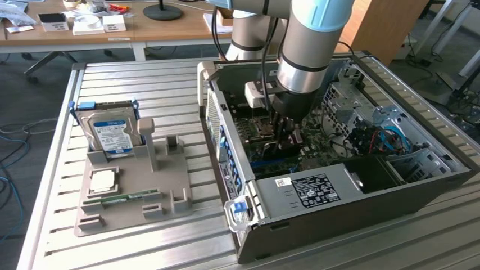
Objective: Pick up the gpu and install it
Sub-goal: 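Insert the gpu into the slot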
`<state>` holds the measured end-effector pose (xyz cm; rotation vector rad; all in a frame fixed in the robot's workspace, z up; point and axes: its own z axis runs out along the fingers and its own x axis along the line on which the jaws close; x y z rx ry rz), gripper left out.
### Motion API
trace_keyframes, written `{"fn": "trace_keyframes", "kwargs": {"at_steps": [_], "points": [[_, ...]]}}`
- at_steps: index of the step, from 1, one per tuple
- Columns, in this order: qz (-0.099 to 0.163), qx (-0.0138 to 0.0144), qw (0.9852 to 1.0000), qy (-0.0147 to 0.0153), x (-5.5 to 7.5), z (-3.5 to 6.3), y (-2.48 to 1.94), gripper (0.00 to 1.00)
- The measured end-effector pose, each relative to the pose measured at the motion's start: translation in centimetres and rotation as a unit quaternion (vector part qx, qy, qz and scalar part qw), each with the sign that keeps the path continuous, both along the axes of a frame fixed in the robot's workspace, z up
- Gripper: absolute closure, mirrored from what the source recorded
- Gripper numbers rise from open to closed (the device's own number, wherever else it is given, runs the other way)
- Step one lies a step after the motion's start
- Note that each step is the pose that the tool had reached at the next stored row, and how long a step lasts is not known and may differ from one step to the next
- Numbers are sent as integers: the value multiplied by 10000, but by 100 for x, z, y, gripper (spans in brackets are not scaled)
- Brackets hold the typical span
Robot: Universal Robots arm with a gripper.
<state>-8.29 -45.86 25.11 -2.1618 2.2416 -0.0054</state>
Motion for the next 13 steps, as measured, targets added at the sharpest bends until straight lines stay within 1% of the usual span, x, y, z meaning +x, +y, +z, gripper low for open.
{"fn": "trace_keyframes", "kwargs": {"at_steps": [5, 9, 13], "points": [[2, 1, 10000, -1, -10, -13, 1, 73], [1, -5, 10000, 2, -11, -29, 0, 73], [1, 0, 10000, 1, -11, -33, 1, 73]]}}
